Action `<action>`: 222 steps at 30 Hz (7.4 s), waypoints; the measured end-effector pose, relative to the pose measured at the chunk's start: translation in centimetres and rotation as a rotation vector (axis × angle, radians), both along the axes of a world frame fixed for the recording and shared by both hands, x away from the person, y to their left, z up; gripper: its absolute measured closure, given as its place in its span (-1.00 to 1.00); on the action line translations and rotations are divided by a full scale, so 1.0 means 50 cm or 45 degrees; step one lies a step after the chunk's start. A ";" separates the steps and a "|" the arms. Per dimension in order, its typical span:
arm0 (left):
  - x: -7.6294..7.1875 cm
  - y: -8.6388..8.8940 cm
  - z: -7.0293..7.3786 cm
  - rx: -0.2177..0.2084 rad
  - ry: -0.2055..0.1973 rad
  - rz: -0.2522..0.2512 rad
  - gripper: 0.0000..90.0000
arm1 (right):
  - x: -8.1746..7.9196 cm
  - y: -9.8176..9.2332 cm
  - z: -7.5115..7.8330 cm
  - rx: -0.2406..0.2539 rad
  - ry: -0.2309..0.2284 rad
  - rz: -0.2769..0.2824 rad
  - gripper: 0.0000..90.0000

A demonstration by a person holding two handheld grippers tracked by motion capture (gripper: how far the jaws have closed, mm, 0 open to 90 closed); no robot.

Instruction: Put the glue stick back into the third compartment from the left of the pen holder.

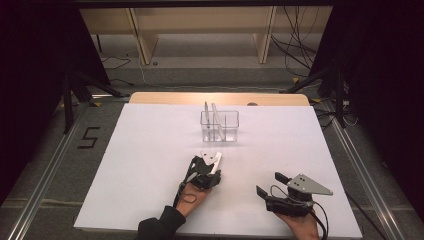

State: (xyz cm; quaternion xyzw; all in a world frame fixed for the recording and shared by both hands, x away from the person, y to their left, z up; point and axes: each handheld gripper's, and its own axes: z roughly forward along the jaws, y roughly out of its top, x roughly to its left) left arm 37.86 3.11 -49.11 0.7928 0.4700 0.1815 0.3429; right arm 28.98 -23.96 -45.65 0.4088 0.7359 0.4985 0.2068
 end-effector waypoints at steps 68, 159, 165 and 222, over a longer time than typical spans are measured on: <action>-0.010 0.055 0.128 -0.140 0.279 -0.611 0.48 | -0.033 0.078 0.023 -0.282 -0.216 0.192 -0.57; -0.038 0.058 0.158 -0.046 0.332 -0.791 -0.10 | -0.053 0.242 -0.079 -1.543 -0.972 0.365 0.56; -0.037 0.083 0.165 -0.100 0.281 -0.784 -0.24 | -0.040 0.227 -0.070 -1.490 -0.913 0.319 0.56; -0.088 0.299 0.059 -0.410 -0.271 -0.318 -0.55 | 0.297 0.125 0.143 0.068 0.006 0.022 0.56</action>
